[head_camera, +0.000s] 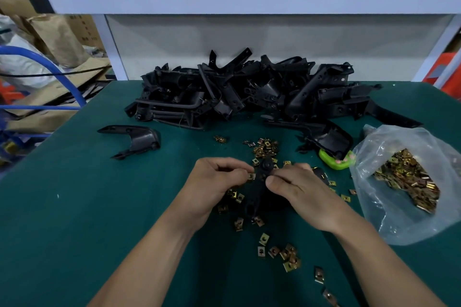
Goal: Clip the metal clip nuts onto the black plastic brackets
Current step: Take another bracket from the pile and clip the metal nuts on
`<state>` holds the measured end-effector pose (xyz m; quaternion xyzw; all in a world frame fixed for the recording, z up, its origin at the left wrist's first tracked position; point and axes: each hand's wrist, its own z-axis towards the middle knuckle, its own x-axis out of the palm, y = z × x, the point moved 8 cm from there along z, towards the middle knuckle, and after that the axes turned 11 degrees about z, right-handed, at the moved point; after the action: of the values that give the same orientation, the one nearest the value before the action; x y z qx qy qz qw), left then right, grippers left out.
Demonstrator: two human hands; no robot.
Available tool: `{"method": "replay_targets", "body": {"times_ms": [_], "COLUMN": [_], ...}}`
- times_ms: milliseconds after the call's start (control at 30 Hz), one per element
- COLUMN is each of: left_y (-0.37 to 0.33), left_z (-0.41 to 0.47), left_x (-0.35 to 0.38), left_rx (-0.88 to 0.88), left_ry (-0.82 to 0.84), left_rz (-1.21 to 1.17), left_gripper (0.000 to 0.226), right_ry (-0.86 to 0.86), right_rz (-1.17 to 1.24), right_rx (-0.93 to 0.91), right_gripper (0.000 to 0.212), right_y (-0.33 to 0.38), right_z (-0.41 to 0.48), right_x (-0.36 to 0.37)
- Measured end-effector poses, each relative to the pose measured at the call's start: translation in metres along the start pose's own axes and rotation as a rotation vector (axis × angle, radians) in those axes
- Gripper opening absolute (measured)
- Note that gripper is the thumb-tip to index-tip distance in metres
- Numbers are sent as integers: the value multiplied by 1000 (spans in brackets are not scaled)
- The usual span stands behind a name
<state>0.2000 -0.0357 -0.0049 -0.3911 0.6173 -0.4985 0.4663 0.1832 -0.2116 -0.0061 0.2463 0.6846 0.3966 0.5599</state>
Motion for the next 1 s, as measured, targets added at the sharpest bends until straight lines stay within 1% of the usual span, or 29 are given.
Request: {"method": "replay_targets", "body": {"times_ms": [100,300,400,500,567,667,767,867,1000], "left_y": [0,-5,-8,-12,-15,-15,-20,-27,-31], "left_z": [0,-2,-4,-6,-7,-8,-12,-17,-19], "left_x": [0,3,-1,-7,-10,-14,-14,-10,-9], "left_rx": [-9,24,28,43,50,30,18,34,44], "left_ry": [-32,-9,-50,-114,-175,-276,-344,-358,-353], "left_rz": [-18,-6,-20,63,137,232,338,418,442], "left_gripper": [17,11,19,24,23,20,26,32,24], "right_ry": [-2,-1,-12,-71,-121,-182,-230,-239,-260], "right_rz": [2,-49,-71,-116,-189,-338,-441,-500,-526], "right_rx": [4,-14,-19,-33,-77,-190,-242,-242,-242], "right_gripper": [41,30,34,52,57,55,50,51,51], "right_y": [0,9,13,14,20,37,48,46,47], "right_z": [0,-3,-4,-6,-7,-8,-10,-11,-12], "right_x": [0,0,0,-2,-2,5,9,10,11]}}
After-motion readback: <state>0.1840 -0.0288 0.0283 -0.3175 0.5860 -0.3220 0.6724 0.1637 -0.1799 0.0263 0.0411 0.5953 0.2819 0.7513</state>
